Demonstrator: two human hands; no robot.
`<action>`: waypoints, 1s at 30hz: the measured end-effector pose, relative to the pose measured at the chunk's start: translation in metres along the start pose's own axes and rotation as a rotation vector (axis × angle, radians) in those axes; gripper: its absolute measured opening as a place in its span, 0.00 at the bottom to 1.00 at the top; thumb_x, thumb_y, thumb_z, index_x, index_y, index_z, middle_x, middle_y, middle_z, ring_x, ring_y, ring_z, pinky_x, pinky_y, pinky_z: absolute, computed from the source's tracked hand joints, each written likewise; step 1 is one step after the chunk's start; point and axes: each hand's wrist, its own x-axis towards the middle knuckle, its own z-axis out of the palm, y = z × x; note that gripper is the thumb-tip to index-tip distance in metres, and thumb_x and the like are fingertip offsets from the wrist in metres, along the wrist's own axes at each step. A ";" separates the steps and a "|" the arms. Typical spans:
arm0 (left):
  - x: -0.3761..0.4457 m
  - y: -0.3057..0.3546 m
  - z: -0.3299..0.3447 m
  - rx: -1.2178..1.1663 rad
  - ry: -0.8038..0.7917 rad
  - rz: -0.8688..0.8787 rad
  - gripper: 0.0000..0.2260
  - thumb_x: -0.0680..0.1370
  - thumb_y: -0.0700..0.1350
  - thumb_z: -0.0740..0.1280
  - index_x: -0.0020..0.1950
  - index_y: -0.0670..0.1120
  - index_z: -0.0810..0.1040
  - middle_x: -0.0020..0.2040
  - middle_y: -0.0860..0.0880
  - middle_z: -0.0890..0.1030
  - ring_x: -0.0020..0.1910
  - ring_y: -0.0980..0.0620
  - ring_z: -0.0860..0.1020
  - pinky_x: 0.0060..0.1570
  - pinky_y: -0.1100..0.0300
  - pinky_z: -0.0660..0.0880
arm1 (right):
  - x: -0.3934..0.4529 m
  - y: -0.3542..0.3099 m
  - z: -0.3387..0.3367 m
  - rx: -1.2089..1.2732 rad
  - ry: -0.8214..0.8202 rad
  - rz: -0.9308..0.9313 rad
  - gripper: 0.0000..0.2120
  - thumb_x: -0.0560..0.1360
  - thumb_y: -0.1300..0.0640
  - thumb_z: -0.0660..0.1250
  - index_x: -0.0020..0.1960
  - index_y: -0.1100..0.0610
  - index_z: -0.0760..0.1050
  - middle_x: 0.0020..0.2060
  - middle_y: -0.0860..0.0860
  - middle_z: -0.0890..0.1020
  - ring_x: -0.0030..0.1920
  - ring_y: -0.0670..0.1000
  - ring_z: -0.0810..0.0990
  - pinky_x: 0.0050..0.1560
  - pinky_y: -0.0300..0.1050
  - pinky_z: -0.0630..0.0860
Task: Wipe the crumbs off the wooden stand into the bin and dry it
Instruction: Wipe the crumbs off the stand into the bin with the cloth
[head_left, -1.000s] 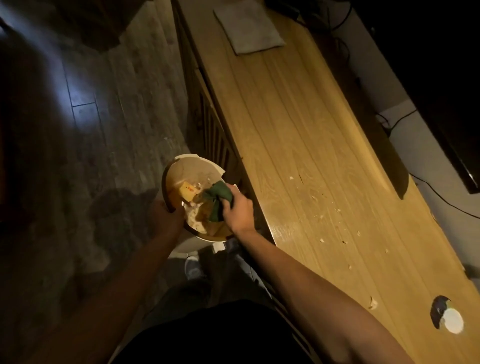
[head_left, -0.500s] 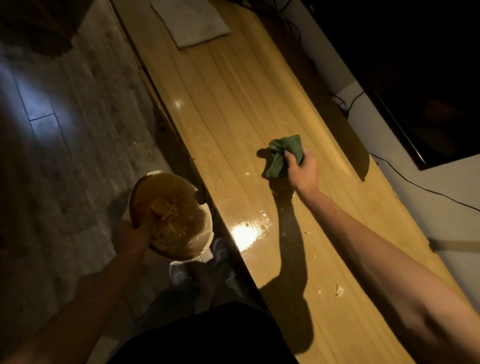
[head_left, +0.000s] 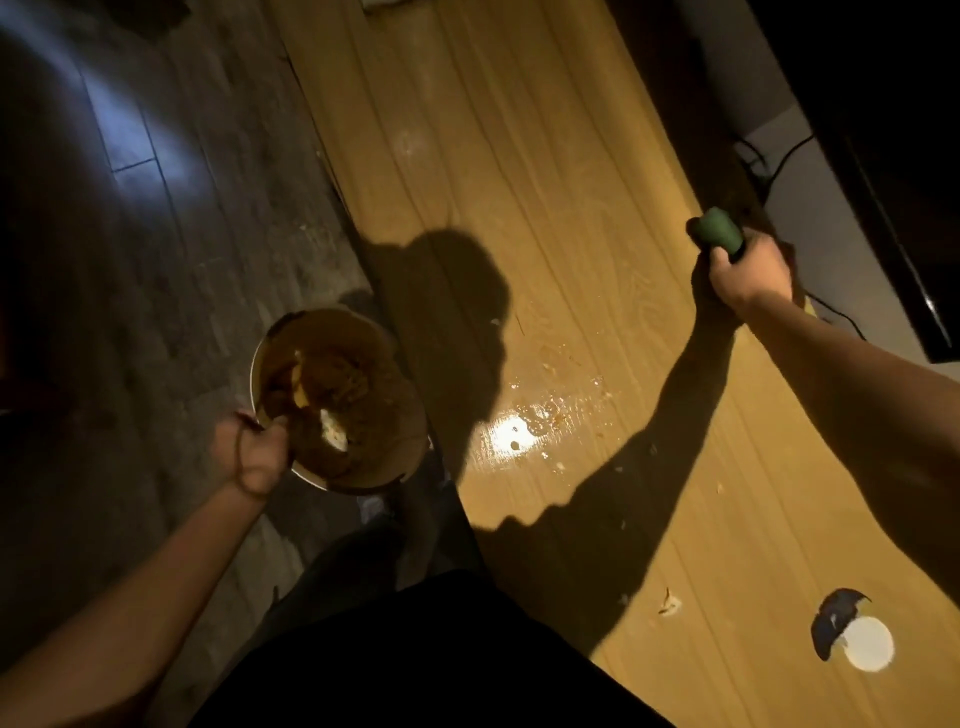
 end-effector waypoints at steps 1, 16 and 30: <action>0.000 0.001 0.001 0.025 -0.004 -0.032 0.12 0.76 0.45 0.72 0.52 0.36 0.80 0.52 0.34 0.81 0.54 0.35 0.79 0.55 0.46 0.75 | 0.000 0.001 0.004 0.003 0.010 -0.045 0.25 0.80 0.48 0.62 0.75 0.53 0.67 0.66 0.57 0.78 0.65 0.60 0.77 0.64 0.54 0.74; 0.002 -0.025 0.012 -0.163 -0.068 0.018 0.15 0.72 0.47 0.75 0.44 0.37 0.77 0.40 0.41 0.77 0.41 0.45 0.76 0.40 0.54 0.68 | -0.153 -0.114 0.125 -0.122 0.160 -0.405 0.32 0.77 0.56 0.67 0.79 0.48 0.62 0.78 0.50 0.66 0.65 0.55 0.79 0.62 0.52 0.78; 0.005 -0.036 -0.027 -0.242 -0.116 0.115 0.13 0.73 0.45 0.74 0.47 0.39 0.75 0.39 0.45 0.75 0.35 0.54 0.72 0.32 0.60 0.67 | -0.350 -0.201 0.227 0.344 -0.481 -0.467 0.22 0.81 0.57 0.65 0.75 0.55 0.70 0.67 0.56 0.78 0.68 0.55 0.76 0.65 0.33 0.67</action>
